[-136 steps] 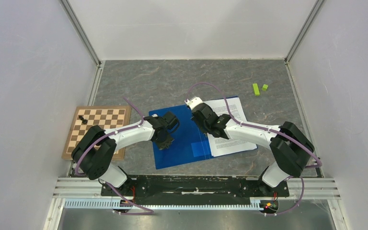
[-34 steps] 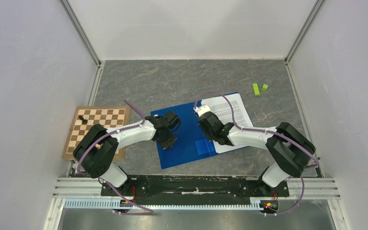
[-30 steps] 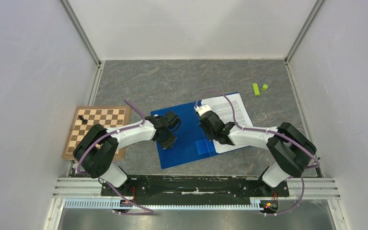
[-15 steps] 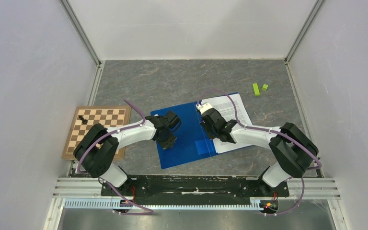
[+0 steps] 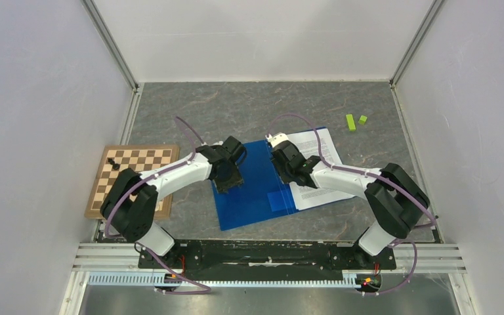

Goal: Put the files into the folder

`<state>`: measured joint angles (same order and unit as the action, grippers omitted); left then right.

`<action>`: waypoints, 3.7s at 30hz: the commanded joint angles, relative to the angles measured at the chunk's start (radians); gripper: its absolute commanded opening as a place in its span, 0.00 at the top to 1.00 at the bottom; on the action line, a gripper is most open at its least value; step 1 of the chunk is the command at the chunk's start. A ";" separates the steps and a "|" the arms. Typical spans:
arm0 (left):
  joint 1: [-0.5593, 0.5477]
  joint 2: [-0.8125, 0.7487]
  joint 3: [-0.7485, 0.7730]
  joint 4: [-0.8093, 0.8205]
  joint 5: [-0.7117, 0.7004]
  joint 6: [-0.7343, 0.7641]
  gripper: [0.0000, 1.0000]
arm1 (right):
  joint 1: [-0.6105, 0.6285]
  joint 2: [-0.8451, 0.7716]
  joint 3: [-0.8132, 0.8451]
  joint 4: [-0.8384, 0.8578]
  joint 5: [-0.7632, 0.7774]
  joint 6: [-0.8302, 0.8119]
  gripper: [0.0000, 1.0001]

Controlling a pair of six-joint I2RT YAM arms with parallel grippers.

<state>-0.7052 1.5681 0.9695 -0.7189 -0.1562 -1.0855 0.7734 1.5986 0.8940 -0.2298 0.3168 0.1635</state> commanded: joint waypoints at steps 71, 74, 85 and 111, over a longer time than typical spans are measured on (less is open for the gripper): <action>0.359 -0.485 -0.180 0.498 0.540 0.184 0.18 | -0.194 0.038 -0.090 0.320 -0.502 0.290 1.00; 0.358 -0.458 -0.149 0.517 0.568 0.177 0.17 | -0.179 0.059 -0.094 0.363 -0.512 0.333 1.00; 0.338 -0.404 -0.003 0.550 0.588 0.148 0.17 | -0.083 0.184 -0.023 0.460 -0.495 0.473 1.00; 0.194 -0.202 0.175 0.665 0.571 0.148 0.16 | -0.247 -0.222 -0.127 0.337 -0.345 0.402 0.17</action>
<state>-0.4755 1.3197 1.0832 -0.1474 0.3954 -0.9237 0.5957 1.5501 0.8345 0.1619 -0.1165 0.6289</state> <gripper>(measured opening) 0.832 0.735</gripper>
